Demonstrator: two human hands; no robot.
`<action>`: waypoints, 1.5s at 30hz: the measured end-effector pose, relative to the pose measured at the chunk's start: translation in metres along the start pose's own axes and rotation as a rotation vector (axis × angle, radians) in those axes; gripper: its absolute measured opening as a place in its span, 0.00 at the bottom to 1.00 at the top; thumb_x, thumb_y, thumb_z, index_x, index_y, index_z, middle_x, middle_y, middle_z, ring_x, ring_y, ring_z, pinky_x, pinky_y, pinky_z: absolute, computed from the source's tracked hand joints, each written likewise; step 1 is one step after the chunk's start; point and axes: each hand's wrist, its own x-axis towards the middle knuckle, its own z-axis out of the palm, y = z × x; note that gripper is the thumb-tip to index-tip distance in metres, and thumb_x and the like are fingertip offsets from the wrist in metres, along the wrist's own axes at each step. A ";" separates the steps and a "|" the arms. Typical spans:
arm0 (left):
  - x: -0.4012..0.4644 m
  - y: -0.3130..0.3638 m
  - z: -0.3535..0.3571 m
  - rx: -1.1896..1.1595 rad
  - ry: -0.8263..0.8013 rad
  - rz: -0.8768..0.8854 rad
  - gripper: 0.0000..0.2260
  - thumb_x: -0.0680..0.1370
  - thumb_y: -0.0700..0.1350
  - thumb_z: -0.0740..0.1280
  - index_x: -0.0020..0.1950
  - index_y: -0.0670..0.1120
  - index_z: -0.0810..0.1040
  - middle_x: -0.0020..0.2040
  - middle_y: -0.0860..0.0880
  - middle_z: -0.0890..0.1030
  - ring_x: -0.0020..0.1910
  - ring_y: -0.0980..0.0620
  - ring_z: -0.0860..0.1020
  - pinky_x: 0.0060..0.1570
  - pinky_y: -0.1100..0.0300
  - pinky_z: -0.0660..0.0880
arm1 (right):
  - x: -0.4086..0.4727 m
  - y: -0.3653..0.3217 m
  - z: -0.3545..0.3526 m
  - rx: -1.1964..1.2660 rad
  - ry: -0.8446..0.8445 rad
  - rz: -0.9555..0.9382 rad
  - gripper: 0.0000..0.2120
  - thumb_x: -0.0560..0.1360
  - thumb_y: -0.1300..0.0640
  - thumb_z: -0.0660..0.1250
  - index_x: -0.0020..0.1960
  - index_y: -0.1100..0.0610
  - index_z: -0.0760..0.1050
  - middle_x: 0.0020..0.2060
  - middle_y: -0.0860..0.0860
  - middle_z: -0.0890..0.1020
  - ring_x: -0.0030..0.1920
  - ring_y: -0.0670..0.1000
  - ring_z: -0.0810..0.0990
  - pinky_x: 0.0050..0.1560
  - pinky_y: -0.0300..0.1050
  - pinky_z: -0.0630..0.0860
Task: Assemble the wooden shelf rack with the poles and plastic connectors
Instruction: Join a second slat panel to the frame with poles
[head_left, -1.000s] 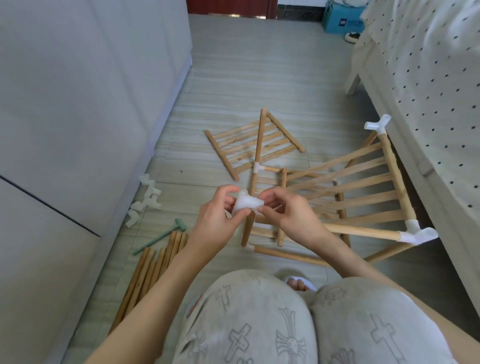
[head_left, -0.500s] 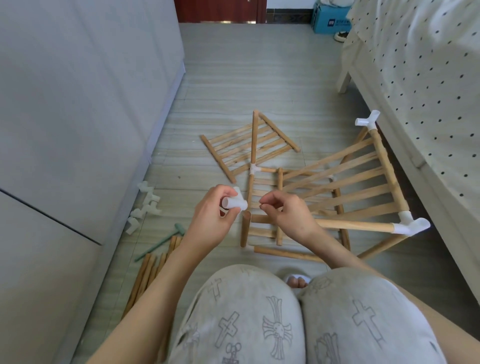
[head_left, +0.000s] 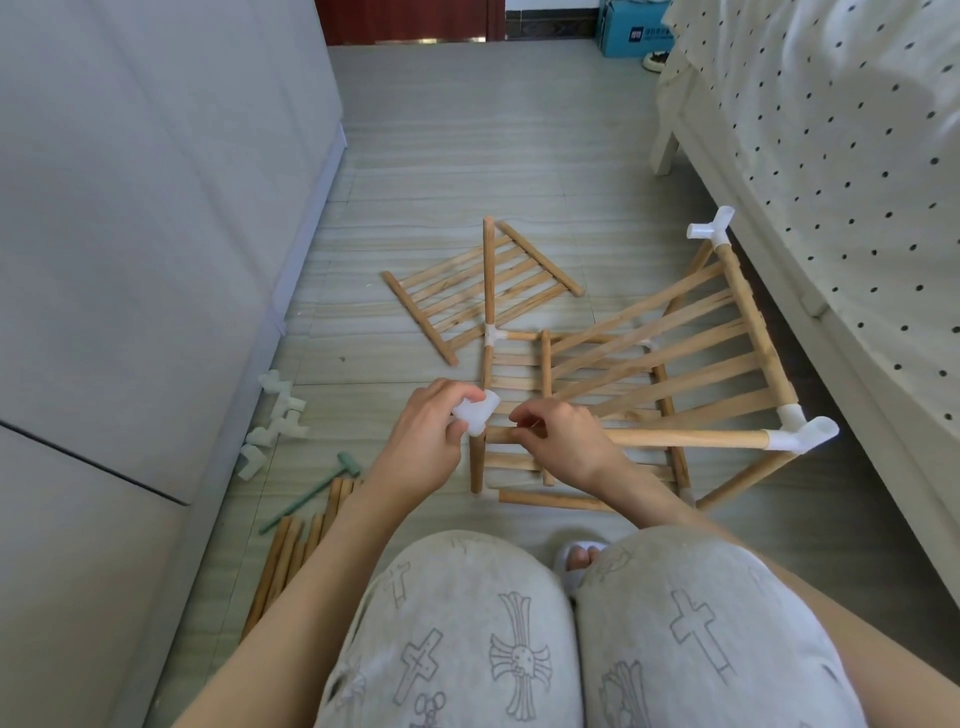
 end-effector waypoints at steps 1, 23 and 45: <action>0.000 0.002 0.001 -0.021 0.002 -0.009 0.15 0.76 0.34 0.62 0.60 0.47 0.75 0.54 0.55 0.71 0.53 0.54 0.69 0.50 0.63 0.65 | 0.000 0.000 0.000 0.006 0.001 -0.003 0.12 0.78 0.54 0.61 0.60 0.54 0.76 0.55 0.51 0.80 0.57 0.54 0.77 0.62 0.55 0.69; -0.010 0.000 0.014 -0.185 0.095 0.063 0.18 0.77 0.33 0.63 0.66 0.45 0.74 0.59 0.56 0.73 0.57 0.61 0.72 0.59 0.67 0.68 | 0.003 0.011 0.006 -0.205 -0.013 -0.053 0.11 0.79 0.53 0.59 0.58 0.51 0.75 0.55 0.52 0.78 0.56 0.55 0.75 0.54 0.47 0.62; -0.012 0.000 0.022 -0.148 0.173 -0.152 0.10 0.77 0.36 0.62 0.46 0.52 0.71 0.43 0.46 0.78 0.34 0.58 0.70 0.35 0.74 0.64 | 0.005 0.016 0.000 -0.255 0.045 -0.068 0.12 0.81 0.52 0.54 0.61 0.52 0.70 0.56 0.50 0.74 0.60 0.52 0.71 0.54 0.48 0.59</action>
